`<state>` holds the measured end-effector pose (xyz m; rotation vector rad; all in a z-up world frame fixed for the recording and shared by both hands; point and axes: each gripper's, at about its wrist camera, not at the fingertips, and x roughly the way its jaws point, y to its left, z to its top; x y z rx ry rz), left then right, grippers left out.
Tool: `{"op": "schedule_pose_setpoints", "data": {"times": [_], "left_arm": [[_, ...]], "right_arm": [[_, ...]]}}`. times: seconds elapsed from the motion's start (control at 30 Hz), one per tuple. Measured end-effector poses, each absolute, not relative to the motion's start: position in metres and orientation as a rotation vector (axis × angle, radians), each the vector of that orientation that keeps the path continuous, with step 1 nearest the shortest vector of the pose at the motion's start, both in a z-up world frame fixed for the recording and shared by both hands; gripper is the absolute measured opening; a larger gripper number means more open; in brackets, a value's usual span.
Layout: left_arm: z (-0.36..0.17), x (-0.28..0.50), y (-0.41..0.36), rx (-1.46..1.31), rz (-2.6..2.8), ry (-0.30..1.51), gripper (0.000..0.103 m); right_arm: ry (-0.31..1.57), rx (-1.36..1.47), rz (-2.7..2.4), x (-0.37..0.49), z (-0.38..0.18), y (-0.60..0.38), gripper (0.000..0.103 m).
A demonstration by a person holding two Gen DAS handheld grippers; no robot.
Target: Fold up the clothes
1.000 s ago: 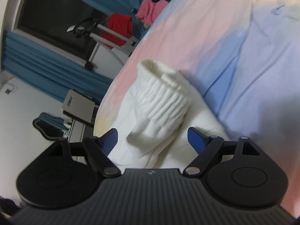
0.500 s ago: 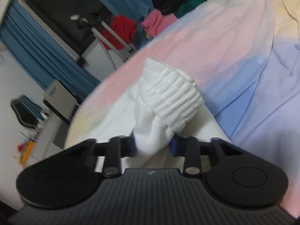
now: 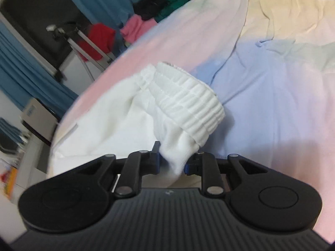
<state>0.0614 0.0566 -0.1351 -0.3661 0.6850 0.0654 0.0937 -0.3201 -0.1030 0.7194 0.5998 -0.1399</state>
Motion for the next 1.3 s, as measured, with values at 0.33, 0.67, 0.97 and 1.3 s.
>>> {"op": "schedule_pose_setpoints", "data": {"times": [0.33, 0.67, 0.97, 1.3], "left_arm": [[-0.139, 0.066, 0.058, -0.450, -0.023, 0.692, 0.081], [-0.129, 0.066, 0.088, -0.681, -0.068, 0.562, 0.019], [-0.105, 0.046, 0.149, -0.750, -0.062, 0.582, 0.020], [-0.093, 0.028, 0.131, -0.485, -0.099, 0.757, 0.040]], "right_arm": [[0.715, 0.835, -0.158, 0.097, -0.130, -0.329, 0.082], [0.698, 0.836, -0.018, 0.099, -0.128, -0.311, 0.056], [0.626, 0.812, 0.183, 0.088, -0.101, -0.281, 0.041], [0.769, 0.883, 0.095, 0.086, -0.123, -0.289, 0.041]]}}
